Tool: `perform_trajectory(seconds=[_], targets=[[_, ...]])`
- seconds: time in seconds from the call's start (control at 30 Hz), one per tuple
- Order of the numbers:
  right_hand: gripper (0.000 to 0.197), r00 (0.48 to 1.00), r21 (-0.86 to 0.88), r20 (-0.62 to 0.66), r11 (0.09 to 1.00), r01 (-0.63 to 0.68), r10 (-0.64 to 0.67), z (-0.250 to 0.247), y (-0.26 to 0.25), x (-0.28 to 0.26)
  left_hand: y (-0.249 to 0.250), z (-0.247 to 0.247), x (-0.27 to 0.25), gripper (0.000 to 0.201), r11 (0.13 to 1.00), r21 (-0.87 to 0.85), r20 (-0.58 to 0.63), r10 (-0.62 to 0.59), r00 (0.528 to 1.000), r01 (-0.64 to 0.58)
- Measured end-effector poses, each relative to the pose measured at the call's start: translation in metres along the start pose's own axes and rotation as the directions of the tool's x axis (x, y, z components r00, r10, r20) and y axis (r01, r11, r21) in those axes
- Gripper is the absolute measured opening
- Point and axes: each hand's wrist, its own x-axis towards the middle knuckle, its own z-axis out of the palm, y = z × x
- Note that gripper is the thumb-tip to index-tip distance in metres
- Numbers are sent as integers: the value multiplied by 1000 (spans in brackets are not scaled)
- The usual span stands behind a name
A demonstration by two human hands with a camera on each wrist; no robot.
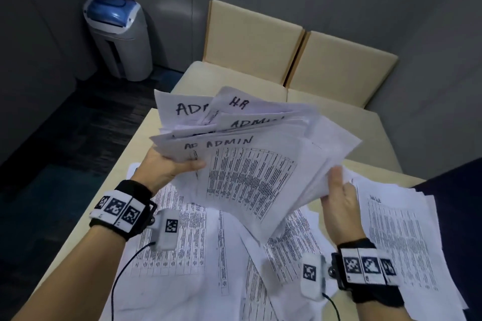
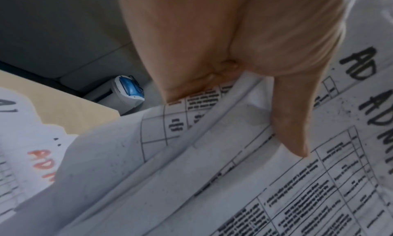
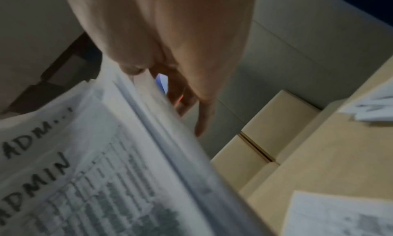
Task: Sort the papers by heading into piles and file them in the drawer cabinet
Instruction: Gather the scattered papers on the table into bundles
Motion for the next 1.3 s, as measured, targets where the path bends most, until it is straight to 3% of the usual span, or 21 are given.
perform_trajectory(seconds=[0.07, 0.1, 0.33, 0.47, 0.63, 0.7, 0.77, 0.83, 0.9, 1.0, 1.07, 1.17, 1.23, 1.3], targets=[[53, 998, 67, 40, 997, 35, -38, 12, -12, 6, 4, 12, 6, 55, 1000, -5, 48, 16, 999, -15], [47, 996, 96, 72, 994, 47, -54, 20, -22, 8, 4, 19, 8, 53, 1000, -3, 66, 23, 998, -22], [41, 997, 378, -24, 923, 75, -72, 12, -27, 36, 13, 2, 9, 38, 996, 57, 110, -73, 991, 67], [38, 1000, 404, 9, 914, -30, 28, 20, -9, 43, 11, 5, 5, 29, 993, 109, 130, -53, 990, 39], [28, 958, 334, 73, 898, -285, 277, 33, 32, 16, 10, 6, 1, 32, 997, 60, 111, -53, 992, 46], [44, 940, 391, 112, 856, -339, 322, 43, 16, 6, 11, 9, 1, 45, 998, 44, 131, -39, 991, 34], [47, 953, 572, 163, 762, -303, 256, 53, 2, 2, 9, 16, 4, 50, 997, 72, 129, 14, 992, -23], [81, 980, 675, 141, 710, -200, 143, 59, -8, -5, 7, 22, 6, 40, 992, 96, 42, 74, 996, -78], [103, 990, 586, 139, 803, -110, 34, 53, 7, -14, 3, 20, 6, 36, 996, 43, -54, 81, 995, -78], [96, 976, 278, 208, 960, 5, -65, 47, 44, -32, -2, 9, 4, 40, 999, 10, -79, 33, 996, -33], [100, 966, 98, 247, 994, 49, -72, 50, 51, -39, -5, 6, 0, 42, 1000, -9, -28, -8, 1000, 8], [60, 988, -16, 151, 1000, 15, -12, 55, 48, -15, -5, 11, -6, 43, 998, -8, 53, -55, 997, 55], [26, 987, 66, 146, 995, -72, 61, 59, 34, 6, -8, 14, -9, 48, 997, -7, 51, -72, 996, 72], [30, 995, 145, 102, 989, -31, 16, 64, 23, 21, -7, 14, -10, 56, 996, -36, 16, -82, 997, 82]])
